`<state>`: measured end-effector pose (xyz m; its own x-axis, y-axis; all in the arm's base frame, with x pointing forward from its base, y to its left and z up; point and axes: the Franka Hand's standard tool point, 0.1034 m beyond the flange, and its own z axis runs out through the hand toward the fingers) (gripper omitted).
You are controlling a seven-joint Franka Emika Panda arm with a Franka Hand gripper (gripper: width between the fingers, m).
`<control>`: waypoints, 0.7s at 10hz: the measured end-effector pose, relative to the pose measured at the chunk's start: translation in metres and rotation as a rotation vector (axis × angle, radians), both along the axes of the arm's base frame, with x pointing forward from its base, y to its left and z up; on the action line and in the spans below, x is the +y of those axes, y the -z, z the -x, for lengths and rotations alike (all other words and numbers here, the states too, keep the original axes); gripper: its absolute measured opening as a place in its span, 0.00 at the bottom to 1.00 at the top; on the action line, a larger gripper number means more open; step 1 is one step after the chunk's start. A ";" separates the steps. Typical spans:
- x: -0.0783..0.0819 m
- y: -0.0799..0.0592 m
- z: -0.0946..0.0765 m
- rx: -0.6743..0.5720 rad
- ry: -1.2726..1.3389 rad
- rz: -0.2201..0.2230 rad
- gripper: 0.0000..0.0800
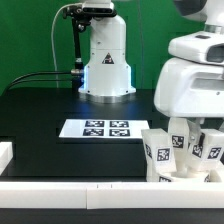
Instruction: Assemble stool
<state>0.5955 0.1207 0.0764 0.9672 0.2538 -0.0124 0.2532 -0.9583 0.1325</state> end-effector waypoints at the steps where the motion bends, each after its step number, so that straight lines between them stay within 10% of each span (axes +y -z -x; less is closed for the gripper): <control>1: -0.001 0.001 0.001 -0.008 0.156 -0.019 0.42; 3: -0.006 0.000 0.000 0.012 0.503 -0.094 0.42; 7: -0.003 0.001 0.001 -0.011 0.754 -0.090 0.42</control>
Offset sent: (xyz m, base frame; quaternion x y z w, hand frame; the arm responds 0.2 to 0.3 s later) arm 0.0000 0.0000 0.0000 0.0000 0.0000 0.1938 0.9810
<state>0.5944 0.1175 0.0757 0.8790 -0.4767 -0.0119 -0.4758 -0.8784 0.0443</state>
